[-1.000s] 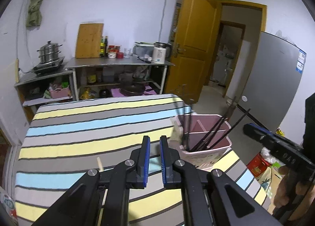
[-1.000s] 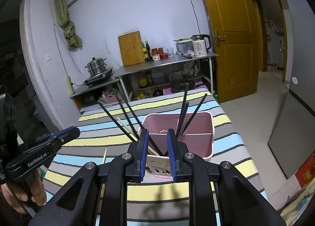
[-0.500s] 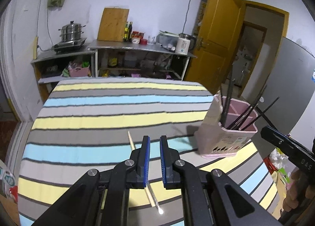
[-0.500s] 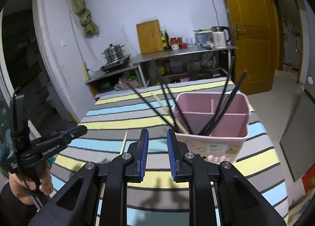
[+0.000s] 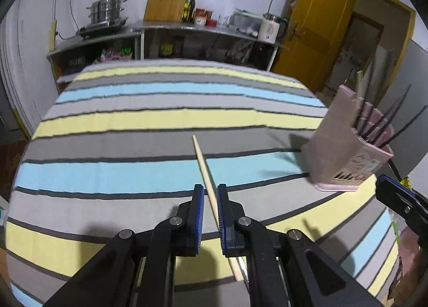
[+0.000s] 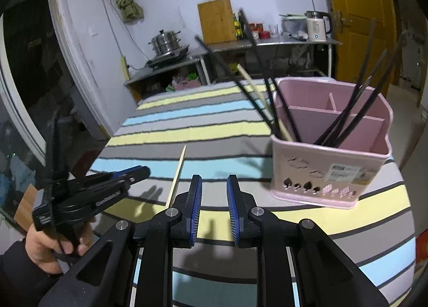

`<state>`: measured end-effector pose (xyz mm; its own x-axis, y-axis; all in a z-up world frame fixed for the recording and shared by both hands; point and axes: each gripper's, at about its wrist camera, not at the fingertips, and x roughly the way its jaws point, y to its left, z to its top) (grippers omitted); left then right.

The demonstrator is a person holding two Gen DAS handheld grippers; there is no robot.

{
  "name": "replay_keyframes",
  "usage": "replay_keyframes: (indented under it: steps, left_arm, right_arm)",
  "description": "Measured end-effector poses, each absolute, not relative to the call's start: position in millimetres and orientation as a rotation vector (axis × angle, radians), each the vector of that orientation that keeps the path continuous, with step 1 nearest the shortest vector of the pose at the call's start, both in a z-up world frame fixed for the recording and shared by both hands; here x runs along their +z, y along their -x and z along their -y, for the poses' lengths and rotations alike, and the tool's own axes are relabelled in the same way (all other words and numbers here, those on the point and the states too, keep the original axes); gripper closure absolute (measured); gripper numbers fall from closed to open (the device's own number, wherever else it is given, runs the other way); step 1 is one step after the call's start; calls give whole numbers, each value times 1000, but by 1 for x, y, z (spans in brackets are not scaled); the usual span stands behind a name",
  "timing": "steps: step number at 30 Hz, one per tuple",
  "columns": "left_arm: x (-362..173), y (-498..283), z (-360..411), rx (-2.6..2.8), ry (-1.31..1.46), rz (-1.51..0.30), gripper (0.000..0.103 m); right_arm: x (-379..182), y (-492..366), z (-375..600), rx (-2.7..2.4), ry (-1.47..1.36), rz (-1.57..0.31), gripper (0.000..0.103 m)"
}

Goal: Organize utensils
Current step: 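Move the left tool down to the wooden chopstick on the table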

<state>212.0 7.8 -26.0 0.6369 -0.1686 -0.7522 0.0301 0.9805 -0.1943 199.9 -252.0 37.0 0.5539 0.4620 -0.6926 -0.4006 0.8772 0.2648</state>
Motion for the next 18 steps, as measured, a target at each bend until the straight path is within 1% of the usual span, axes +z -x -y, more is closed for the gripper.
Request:
replay_keyframes:
  steps: [2,6,15,18]
  left_arm:
    - [-35,-219,-7,-108,169,-890,94]
    - [-48,-229,-6,-105,169,-905,87]
    - [-70,-245,-3,-83,154,-947,86]
    - [-71,-245,-3,-77,145,-924,81]
  right_arm:
    - [31,-200,249,514,-74,-855,83]
    - [20,-205,242,524,-67,-879,83]
    - [4,-214,233,543,-56,-912,83]
    - [2,-217,232,543,-57,-918,83]
